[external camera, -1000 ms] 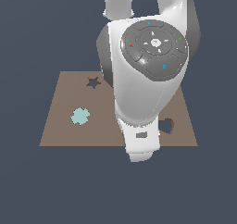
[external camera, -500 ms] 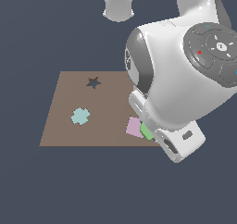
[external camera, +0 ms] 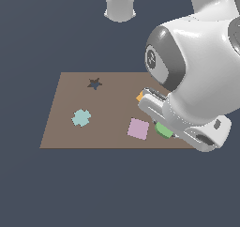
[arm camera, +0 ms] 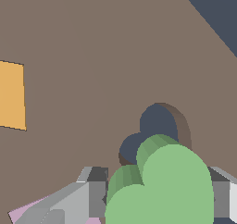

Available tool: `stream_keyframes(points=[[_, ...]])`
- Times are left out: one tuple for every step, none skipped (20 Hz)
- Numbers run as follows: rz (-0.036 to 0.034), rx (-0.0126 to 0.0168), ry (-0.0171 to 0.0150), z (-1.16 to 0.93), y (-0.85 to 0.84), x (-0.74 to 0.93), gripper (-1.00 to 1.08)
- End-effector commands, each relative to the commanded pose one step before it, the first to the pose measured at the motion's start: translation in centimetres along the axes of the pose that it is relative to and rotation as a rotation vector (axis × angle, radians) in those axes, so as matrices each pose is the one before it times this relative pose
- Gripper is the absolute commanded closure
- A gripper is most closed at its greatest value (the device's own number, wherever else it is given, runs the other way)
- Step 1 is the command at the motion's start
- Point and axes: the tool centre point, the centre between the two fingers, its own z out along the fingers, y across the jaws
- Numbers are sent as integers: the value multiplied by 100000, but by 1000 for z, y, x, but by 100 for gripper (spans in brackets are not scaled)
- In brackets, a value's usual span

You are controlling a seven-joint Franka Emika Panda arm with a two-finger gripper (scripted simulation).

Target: Insert a designated object into the corresponding slot on a board.

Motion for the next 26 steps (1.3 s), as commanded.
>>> stream_keyframes(points=[[-5697, -14, -54, -49, 305, 682, 108], [-1785, 3, 3, -6, 99, 232, 108], [-1596, 3, 3, -5, 88, 208, 108], [-1405, 3, 3, -5, 76, 184, 108], [-1212, 3, 3, -4, 64, 159, 108], [-1018, 3, 3, -3, 51, 135, 108], [-824, 4, 4, -2, 39, 111, 108], [-631, 4, 4, -1, 26, 86, 108], [-439, 4, 4, 0, 15, 61, 108], [-254, 3, 3, 1, 6, 37, 108], [-69, 1, 1, 0, -3, 7, 108], [507, 14, 48, 26, -1, -31, 108], [0, 0, 0, 54, -16, -12, 108], [-120, 2, 2, 163, 13, 23, 108], [-146, 3, 2, 272, -6, 12, 108], [-146, 3, 2, 272, -7, 13, 108], [-85, 2, 1, 163, -6, 6, 108], [0, 0, 0, 54, -17, -12, 108], [0, 0, 0, 0, 0, 0, -92], [0, 0, 0, 0, 0, 0, -92], [0, 0, 0, 0, 0, 0, -92], [0, 0, 0, 0, 0, 0, -92], [0, 0, 0, 0, 0, 0, -92], [0, 0, 0, 0, 0, 0, -92], [0, 0, 0, 0, 0, 0, -92], [0, 0, 0, 0, 0, 0, -92]])
